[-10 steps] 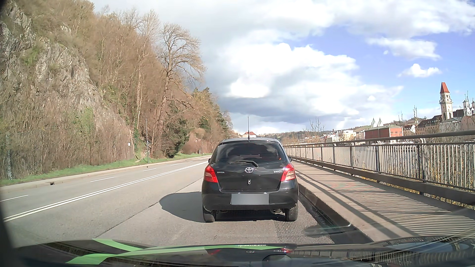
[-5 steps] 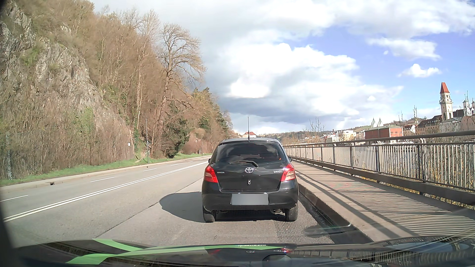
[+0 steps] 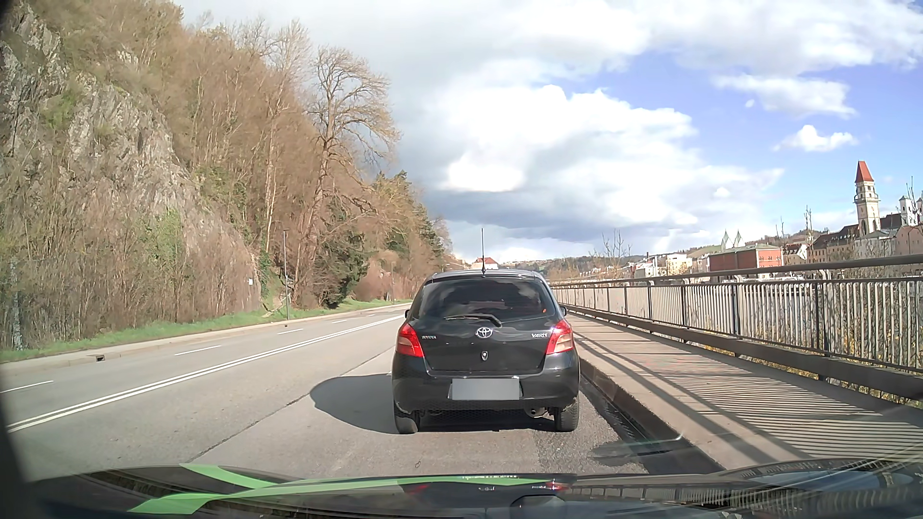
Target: Follow the waypoints while adhering to traffic rules and regulations
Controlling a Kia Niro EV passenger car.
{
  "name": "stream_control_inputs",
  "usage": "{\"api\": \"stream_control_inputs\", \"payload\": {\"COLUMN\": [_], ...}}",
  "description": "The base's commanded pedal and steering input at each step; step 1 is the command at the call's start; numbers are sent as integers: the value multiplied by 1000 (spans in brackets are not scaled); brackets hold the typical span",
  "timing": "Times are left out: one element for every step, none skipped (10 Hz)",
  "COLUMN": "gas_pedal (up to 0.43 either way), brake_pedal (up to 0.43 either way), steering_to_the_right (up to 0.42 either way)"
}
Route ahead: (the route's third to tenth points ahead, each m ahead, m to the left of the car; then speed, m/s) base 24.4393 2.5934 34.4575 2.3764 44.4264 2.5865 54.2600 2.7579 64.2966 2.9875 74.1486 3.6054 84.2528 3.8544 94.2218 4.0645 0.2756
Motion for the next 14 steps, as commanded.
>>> {"api": "stream_control_inputs", "payload": {"gas_pedal": [0,0,0,0,0,0,0,0,0,0,0,0,0,8], "brake_pedal": [0,0,0,0,0,0,0,0,0,0,0,0,0,0], "steering_to_the_right": [-9,-9,-9,-8,-8,-9,-9,-8,-6,-5,-5,-5,-5,-5]}}
